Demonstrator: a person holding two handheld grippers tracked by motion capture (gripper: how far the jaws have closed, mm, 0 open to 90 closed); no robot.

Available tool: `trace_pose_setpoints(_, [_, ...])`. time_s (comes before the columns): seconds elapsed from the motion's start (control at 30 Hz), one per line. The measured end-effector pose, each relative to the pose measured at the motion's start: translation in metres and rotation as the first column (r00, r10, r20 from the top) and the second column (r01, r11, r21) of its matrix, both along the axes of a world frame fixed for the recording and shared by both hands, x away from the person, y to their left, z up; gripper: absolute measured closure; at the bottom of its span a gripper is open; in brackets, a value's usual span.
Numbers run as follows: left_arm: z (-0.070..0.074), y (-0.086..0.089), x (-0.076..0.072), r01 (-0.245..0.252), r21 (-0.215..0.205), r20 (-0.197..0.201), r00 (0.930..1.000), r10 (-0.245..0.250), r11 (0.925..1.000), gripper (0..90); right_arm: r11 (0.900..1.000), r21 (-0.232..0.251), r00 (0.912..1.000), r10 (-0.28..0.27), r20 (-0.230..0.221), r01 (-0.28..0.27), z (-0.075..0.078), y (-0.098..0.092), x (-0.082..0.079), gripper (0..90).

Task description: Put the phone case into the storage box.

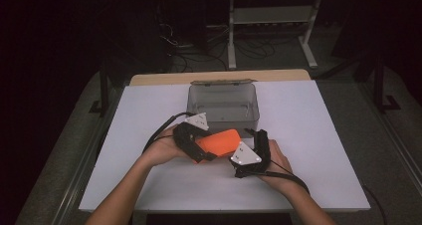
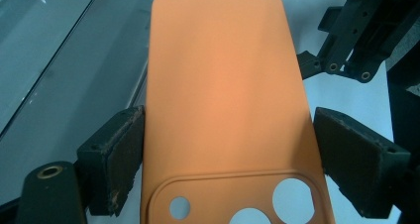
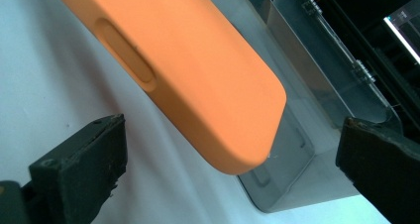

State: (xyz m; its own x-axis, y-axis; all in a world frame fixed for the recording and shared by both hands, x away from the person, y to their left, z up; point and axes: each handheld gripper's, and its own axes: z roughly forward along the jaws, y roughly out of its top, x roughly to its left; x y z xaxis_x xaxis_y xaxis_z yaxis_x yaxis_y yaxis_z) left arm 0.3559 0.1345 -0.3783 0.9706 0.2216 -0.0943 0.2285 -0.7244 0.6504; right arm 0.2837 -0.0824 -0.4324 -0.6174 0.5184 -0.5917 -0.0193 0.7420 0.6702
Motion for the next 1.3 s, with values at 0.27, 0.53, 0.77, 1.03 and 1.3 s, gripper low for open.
trace_pose_setpoints(0.27, [0.000,0.000,0.000,0.001,0.001,-0.001,1.0000,-0.001,1.0000,15.3,0.999,-0.035,0.9992,0.008,0.039,-0.006,0.000,0.002,-0.002,0.0])
trace_pose_setpoints(0.53, [0.000,0.000,0.001,0.003,0.002,0.001,1.0000,-0.003,1.0000,15.3,0.997,-0.077,0.9964,0.017,0.083,-0.011,0.000,0.005,-0.005,0.0])
trace_pose_setpoints(0.77, [0.000,0.000,0.001,0.004,0.006,0.000,1.0000,-0.004,1.0000,15.3,0.993,-0.116,0.9928,0.025,0.117,-0.011,-0.002,0.008,-0.008,0.0])
trace_pose_setpoints(1.03, [0.000,0.000,0.001,0.005,0.009,-0.003,1.0000,-0.004,1.0000,15.3,0.981,-0.192,0.9827,0.061,0.175,-0.027,-0.003,0.012,-0.012,0.0])
trace_pose_setpoints(1.3, [-0.001,0.000,0.001,0.004,0.011,-0.004,1.0000,-0.004,0.9999,15.3,0.971,-0.239,0.9737,0.082,0.213,-0.030,-0.005,0.016,-0.014,0.0])
